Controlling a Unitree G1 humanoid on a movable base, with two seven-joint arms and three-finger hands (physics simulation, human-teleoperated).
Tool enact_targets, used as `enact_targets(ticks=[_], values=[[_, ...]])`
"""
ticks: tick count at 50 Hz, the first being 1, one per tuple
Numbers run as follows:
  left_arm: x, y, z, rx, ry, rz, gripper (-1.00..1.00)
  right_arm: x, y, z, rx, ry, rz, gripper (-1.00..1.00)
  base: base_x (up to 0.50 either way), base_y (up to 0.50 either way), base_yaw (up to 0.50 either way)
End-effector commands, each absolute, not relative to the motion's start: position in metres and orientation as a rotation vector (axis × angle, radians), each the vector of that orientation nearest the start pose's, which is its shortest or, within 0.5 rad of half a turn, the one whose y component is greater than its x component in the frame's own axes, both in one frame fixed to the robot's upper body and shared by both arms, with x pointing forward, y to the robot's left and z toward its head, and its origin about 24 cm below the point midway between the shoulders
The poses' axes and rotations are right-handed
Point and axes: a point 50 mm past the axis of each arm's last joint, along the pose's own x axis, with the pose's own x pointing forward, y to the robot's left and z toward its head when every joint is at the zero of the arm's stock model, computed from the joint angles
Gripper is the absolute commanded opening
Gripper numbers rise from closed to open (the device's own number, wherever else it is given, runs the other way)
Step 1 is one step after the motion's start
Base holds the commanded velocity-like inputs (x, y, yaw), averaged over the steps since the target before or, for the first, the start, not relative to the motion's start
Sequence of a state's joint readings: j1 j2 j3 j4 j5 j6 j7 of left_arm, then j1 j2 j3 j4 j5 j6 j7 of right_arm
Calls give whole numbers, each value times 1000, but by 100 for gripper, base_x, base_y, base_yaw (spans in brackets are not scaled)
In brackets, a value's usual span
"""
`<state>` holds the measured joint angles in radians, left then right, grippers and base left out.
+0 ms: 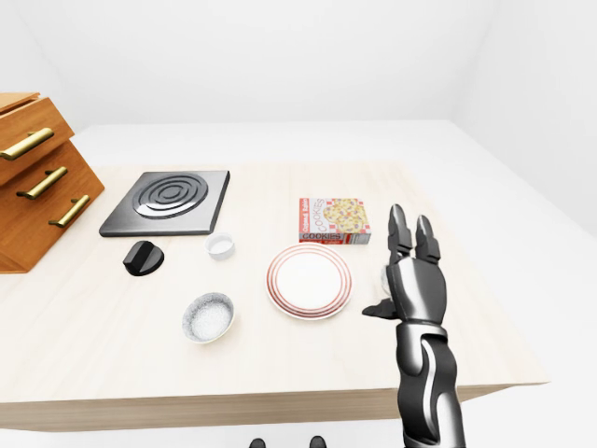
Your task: Pick the akita bowl next to the plate and place it on the plate.
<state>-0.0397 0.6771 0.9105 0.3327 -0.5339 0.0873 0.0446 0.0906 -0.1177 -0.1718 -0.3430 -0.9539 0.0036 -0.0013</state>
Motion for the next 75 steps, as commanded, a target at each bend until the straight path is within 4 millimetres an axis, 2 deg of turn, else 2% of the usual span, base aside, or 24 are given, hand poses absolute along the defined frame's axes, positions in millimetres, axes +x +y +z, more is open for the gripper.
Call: enact_targets(ticks=[1, 10, 21, 32, 39, 49, 54, 63, 69, 71, 75], values=[[152, 459, 144, -80, -219, 947, 100, 207, -222, 105, -1279, -98, -376, 100, 0, 0, 0], [152, 459, 147, -75, -229, 950, 100, 202, -229, 106, -1353, -21, -428, 100, 0, 0, 0], [153, 459, 146, -76, -229, 948, 100, 208, -228, 76, -1421, 24, -391, 100, 0, 0, 0], [152, 459, 146, -81, -227, 950, 100, 212, -228, 69, -1438, 18, -389, 100, 0, 0, 0], [153, 460, 146, -80, -227, 951, 100, 217, -229, 51, -1455, 41, -377, 100, 0, 0, 0], [151, 459, 151, -74, -247, 952, 100, 217, -232, 44, -1458, 63, -384, 100, 0, 0, 0], [153, 460, 144, -85, -221, 950, 100, 218, -234, 41, -1454, 72, -386, 100, 0, 0, 0], [152, 459, 149, -76, -243, 952, 100, 221, -240, 34, -1443, 92, -388, 100, 0, 0, 0], [153, 459, 145, -86, -227, 950, 100, 224, -240, 32, -1448, 90, -381, 100, 0, 0, 0], [152, 459, 150, -79, -246, 953, 100, 227, -241, 33, -1454, 87, -379, 100, 0, 0, 0], [154, 460, 145, -88, -225, 951, 100, 229, -241, 31, -1458, 86, -377, 100, 0, 0, 0]])
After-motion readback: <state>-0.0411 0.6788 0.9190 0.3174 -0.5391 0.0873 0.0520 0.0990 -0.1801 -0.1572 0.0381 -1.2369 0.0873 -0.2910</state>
